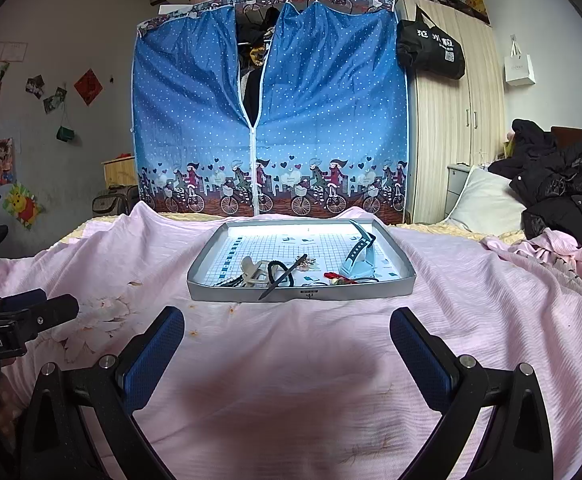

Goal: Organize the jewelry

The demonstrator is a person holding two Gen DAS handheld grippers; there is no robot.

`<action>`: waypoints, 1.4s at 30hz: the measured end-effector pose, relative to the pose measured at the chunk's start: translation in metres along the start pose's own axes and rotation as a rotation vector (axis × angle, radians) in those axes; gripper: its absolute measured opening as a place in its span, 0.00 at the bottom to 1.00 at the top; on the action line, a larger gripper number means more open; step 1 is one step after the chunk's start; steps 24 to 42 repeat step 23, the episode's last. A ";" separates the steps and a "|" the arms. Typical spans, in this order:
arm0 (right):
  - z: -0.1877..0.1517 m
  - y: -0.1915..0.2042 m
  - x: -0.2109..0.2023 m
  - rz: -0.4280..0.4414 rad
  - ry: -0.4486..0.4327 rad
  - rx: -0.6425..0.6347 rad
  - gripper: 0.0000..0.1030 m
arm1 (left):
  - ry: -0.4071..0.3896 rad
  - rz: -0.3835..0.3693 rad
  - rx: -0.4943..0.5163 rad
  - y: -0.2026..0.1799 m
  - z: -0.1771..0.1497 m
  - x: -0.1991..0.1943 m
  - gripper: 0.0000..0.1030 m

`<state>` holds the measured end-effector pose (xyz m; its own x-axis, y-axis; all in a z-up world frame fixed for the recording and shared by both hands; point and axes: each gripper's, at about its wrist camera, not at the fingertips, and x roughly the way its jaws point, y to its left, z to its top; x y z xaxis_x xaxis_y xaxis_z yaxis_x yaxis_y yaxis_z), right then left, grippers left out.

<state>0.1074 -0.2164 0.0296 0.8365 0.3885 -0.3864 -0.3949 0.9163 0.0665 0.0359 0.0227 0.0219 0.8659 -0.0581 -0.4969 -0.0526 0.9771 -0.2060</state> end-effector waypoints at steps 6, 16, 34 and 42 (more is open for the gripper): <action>0.000 0.000 0.001 -0.006 0.003 -0.003 1.00 | -0.004 0.123 0.031 -0.005 0.001 -0.001 0.98; -0.001 -0.004 0.004 -0.003 0.013 -0.004 1.00 | -0.012 0.140 0.017 0.000 -0.002 -0.002 0.98; 0.000 -0.002 0.004 0.004 0.021 -0.009 1.00 | -0.007 0.147 0.014 -0.001 -0.001 -0.002 0.98; 0.000 -0.002 0.004 0.004 0.021 -0.009 1.00 | -0.007 0.147 0.014 -0.001 -0.001 -0.002 0.98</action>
